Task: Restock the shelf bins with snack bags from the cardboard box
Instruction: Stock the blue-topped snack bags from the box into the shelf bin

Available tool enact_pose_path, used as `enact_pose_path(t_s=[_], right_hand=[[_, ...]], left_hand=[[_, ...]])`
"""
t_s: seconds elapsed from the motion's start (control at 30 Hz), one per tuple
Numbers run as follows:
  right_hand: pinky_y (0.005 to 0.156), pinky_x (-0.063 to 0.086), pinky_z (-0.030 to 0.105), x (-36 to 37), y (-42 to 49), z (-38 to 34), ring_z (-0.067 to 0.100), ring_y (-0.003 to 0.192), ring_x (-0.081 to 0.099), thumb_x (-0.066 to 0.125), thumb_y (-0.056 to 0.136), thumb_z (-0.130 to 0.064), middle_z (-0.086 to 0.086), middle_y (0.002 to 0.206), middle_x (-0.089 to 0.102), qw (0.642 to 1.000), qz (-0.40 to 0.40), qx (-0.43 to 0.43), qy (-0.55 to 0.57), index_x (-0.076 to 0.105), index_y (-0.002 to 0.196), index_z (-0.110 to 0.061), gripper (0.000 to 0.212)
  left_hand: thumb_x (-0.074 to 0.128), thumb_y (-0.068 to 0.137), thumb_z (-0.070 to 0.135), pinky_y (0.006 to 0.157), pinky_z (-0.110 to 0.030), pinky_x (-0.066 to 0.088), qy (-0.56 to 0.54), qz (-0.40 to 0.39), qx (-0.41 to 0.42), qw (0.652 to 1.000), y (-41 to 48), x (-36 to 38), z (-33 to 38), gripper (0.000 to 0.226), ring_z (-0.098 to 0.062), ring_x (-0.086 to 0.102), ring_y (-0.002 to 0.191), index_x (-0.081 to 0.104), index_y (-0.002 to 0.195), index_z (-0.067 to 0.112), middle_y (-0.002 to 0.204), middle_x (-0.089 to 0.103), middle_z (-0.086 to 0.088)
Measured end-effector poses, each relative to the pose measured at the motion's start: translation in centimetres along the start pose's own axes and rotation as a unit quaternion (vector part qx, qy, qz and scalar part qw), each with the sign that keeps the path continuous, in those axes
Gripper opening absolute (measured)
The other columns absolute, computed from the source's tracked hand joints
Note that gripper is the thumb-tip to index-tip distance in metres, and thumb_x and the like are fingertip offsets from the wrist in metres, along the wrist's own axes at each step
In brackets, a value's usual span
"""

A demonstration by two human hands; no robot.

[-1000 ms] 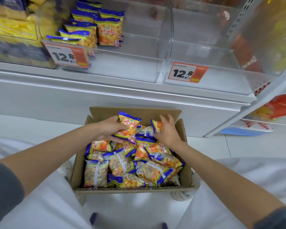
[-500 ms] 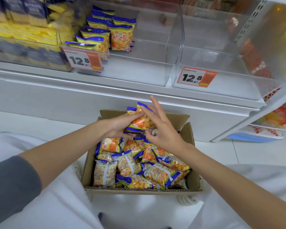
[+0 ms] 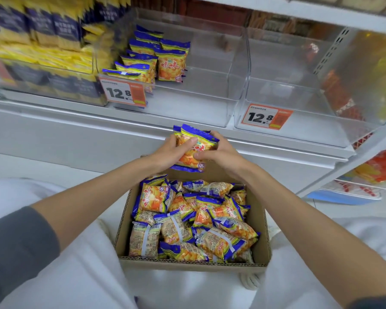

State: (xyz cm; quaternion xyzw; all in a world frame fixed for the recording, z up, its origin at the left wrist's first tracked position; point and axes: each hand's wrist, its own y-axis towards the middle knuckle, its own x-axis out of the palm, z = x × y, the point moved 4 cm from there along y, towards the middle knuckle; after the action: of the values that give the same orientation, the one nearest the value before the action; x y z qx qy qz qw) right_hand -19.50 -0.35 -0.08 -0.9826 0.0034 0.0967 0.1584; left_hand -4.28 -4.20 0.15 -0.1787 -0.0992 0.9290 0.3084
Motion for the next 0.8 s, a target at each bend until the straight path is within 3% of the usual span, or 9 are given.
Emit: enact_pose_path(t_s=[0.07, 0.2, 0.33, 0.47, 0.5, 0.57, 0.67, 0.8], right_hand=[[0.09, 0.055, 0.033, 0.1, 0.2, -2.3, 0.023, 0.106, 0.066, 0.08, 0.076, -0.012, 0.009, 0.117, 0.066, 0.999, -0.009, -0.033, 0.008, 0.046, 0.134, -0.01, 0.067], [0.078, 0.055, 0.02, 0.4, -0.2, -8.5, 0.013, 0.102, 0.066, 0.074, 0.084, -0.016, 0.003, 0.116, 0.065, 0.995, -0.041, -0.095, 0.006, 0.051, 0.123, -0.017, 0.045], [0.092, 0.055, 0.034, -0.3, 1.3, -13.7, 0.024, 0.108, 0.067, 0.081, 0.077, -0.018, 0.011, 0.12, 0.067, 0.988, -0.058, -0.144, 0.025, 0.051, 0.129, -0.007, 0.061], [0.078, 0.056, 0.029, -2.0, 4.7, -17.1, 0.021, 0.095, 0.071, 0.082, 0.069, -0.006, 0.01, 0.107, 0.071, 0.986, -0.006, -0.16, 0.054, 0.056, 0.125, 0.0, 0.062], [0.077, 0.056, 0.029, -2.4, 6.0, -17.4, 0.021, 0.093, 0.071, 0.082, 0.067, -0.005, 0.009, 0.106, 0.071, 0.986, 0.008, -0.154, 0.061, 0.057, 0.123, 0.0, 0.062], [0.082, 0.056, 0.036, -2.7, 9.1, -17.3, 0.024, 0.095, 0.07, 0.082, 0.066, 0.0, 0.012, 0.106, 0.071, 0.989, 0.039, -0.137, 0.042, 0.062, 0.115, -0.002, 0.053], [0.087, 0.056, 0.039, -1.7, 13.6, -15.8, 0.024, 0.092, 0.07, 0.081, 0.068, 0.003, 0.01, 0.1, 0.072, 0.993, 0.043, -0.103, -0.047, 0.067, 0.098, -0.01, 0.037], [0.075, 0.055, 0.021, 0.5, 17.0, -14.6, 0.018, 0.093, 0.064, 0.082, 0.069, 0.003, 0.003, 0.107, 0.064, 0.987, 0.015, -0.085, -0.139, 0.047, 0.124, -0.009, 0.066]], left_hand=[[0.045, 0.09, 0.064, 0.092, -0.029, 0.052, 0.012, 0.035, 0.027, 0.999, 0.0, -1.6, 1.4, 0.062, -0.01, 0.066, 0.099, 0.044, 0.131, 0.017, 0.12, 0.065, 0.0], [0.03, 0.096, 0.059, 0.081, -0.019, 0.048, 0.065, 0.095, 0.097, 0.989, -0.7, -4.7, 5.8, 0.058, -0.006, 0.061, 0.1, 0.044, 0.128, 0.013, 0.117, 0.062, -0.002], [0.025, 0.096, 0.063, 0.085, -0.025, 0.038, 0.12, 0.115, 0.111, 0.98, 0.1, -7.6, 10.8, 0.062, -0.011, 0.052, 0.104, 0.042, 0.129, 0.013, 0.115, 0.053, 0.001], [0.036, 0.073, 0.089, 0.083, -0.031, 0.048, 0.138, 0.096, 0.108, 0.98, 3.3, -11.6, 13.8, 0.088, -0.011, 0.061, 0.093, 0.057, 0.109, 0.011, 0.1, 0.064, 0.003], [0.04, 0.069, 0.091, 0.087, -0.033, 0.048, 0.145, 0.111, 0.119, 0.976, 4.2, -13.0, 14.1, 0.094, -0.012, 0.061, 0.095, 0.058, 0.114, 0.011, 0.104, 0.065, 0.004], [0.051, 0.08, 0.075, 0.098, -0.031, 0.045, 0.17, 0.16, 0.133, 0.963, 5.9, -15.6, 14.3, 0.085, -0.012, 0.057, 0.112, 0.048, 0.139, 0.014, 0.123, 0.06, 0.003], [0.065, 0.084, 0.054, 0.097, -0.025, 0.042, 0.208, 0.168, 0.132, 0.955, 8.6, -18.2, 13.1, 0.079, -0.012, 0.053, 0.119, 0.039, 0.147, 0.015, 0.133, 0.055, 0.0], [0.071, 0.077, 0.057, 0.102, -0.027, 0.04, 0.36, 0.128, 0.106, 0.918, 11.6, -19.4, 11.6, 0.075, -0.018, 0.05, 0.128, 0.053, 0.138, 0.017, 0.141, 0.053, -0.001]])
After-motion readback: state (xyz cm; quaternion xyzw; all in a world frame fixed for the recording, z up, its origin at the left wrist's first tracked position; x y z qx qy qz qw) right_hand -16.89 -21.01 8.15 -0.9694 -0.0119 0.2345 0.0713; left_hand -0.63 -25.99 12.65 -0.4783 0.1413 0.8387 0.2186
